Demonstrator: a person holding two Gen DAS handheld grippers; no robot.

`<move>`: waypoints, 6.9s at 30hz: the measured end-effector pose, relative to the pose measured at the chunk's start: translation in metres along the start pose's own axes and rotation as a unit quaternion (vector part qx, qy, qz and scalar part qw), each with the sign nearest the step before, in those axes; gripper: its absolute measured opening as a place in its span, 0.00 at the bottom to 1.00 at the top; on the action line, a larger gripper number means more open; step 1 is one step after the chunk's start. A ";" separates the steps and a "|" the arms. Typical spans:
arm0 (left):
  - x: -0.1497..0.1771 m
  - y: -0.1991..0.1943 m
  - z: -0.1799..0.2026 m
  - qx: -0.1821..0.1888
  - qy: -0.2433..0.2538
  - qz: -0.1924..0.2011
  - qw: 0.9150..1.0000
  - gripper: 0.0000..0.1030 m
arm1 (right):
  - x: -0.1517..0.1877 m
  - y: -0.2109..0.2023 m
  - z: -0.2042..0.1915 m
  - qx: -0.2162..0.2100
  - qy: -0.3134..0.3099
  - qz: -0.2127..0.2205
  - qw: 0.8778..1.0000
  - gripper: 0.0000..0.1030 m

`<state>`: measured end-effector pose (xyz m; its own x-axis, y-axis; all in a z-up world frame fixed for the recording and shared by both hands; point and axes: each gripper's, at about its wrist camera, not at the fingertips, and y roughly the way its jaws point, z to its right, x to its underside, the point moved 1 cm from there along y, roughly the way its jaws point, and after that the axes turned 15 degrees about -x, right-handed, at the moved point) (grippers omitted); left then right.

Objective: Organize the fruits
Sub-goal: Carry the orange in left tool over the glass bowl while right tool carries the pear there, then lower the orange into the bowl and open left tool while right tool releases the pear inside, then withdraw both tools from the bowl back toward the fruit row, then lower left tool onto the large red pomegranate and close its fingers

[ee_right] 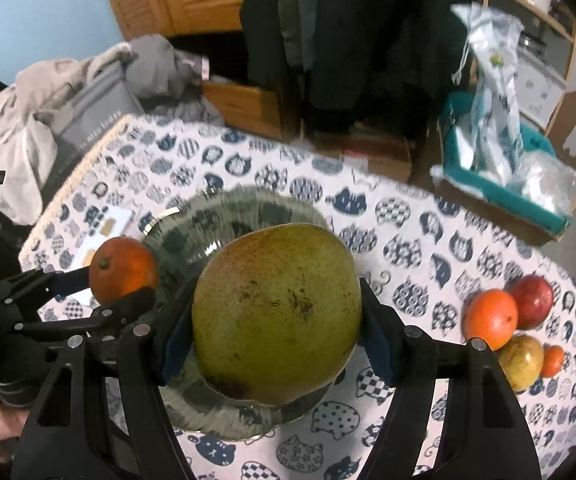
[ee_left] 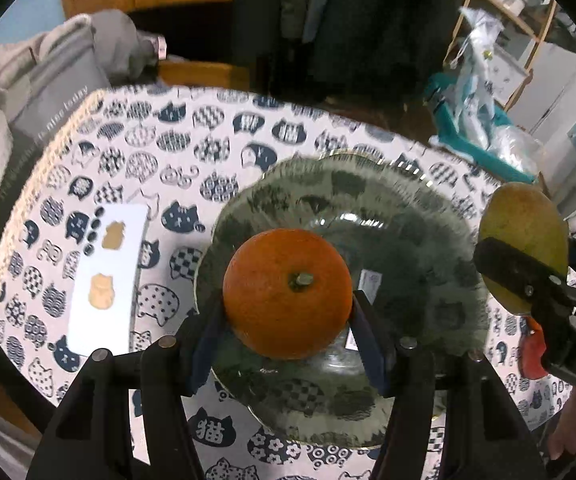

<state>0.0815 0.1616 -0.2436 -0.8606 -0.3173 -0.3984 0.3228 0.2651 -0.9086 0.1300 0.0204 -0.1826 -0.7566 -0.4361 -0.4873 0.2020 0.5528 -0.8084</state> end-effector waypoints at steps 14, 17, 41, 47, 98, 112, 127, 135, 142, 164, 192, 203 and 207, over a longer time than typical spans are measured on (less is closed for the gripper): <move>0.012 0.049 0.007 -0.005 0.005 -0.059 0.998 0.61 | 0.014 0.035 0.018 -0.005 0.026 -0.038 0.999 0.70; 0.014 0.054 0.011 -0.001 0.010 -0.067 0.998 0.61 | 0.016 0.038 0.018 -0.006 0.027 -0.041 0.999 0.70; 0.016 0.008 -0.024 -0.006 -0.015 -0.040 0.999 0.76 | 0.015 0.062 0.014 -0.011 0.029 -0.070 0.997 0.70; 0.020 -0.007 -0.038 -0.020 -0.019 -0.025 0.999 0.76 | 0.020 0.081 0.003 -0.005 0.016 -0.103 0.995 0.70; 0.009 -0.103 -0.009 0.022 -0.017 0.063 0.998 0.76 | 0.018 -0.118 0.008 0.084 0.012 0.079 0.993 0.80; 0.010 -0.151 0.042 0.045 0.025 0.107 0.993 0.79 | 0.061 -0.202 0.045 0.125 0.031 0.124 0.984 0.80; 0.018 -0.177 0.113 0.060 0.084 0.123 0.987 0.85 | 0.109 -0.252 0.084 0.165 0.056 0.144 0.974 0.80; 0.024 -0.179 0.150 0.062 0.118 0.121 0.984 0.87 | 0.124 -0.262 0.107 0.177 0.081 0.143 0.970 0.80; 0.030 -0.169 0.175 0.062 0.135 0.107 0.983 0.89 | 0.133 -0.262 0.132 0.189 0.106 0.137 0.966 0.80; 0.066 -0.096 0.288 0.067 0.199 0.016 0.978 0.89 | 0.190 -0.222 0.222 0.201 0.201 0.051 0.958 0.80; 0.111 -0.046 0.370 0.071 0.264 -0.045 0.961 0.85 | 0.239 -0.189 0.277 0.190 0.281 0.005 0.941 0.80; 0.111 -0.044 0.359 0.092 0.270 -0.051 0.957 0.73 | 0.227 -0.174 0.270 0.169 0.265 -0.001 0.950 0.80; 0.101 -0.045 0.339 0.082 0.260 -0.040 0.961 0.73 | 0.218 -0.163 0.267 0.154 0.258 -0.003 0.954 0.80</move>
<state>0.1130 -0.1909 -0.2855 -0.9520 0.1778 -0.2492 0.2691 0.0978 -0.9581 0.0977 -0.3541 -0.2453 -0.9477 0.0136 -0.3189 0.3096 0.2824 -0.9080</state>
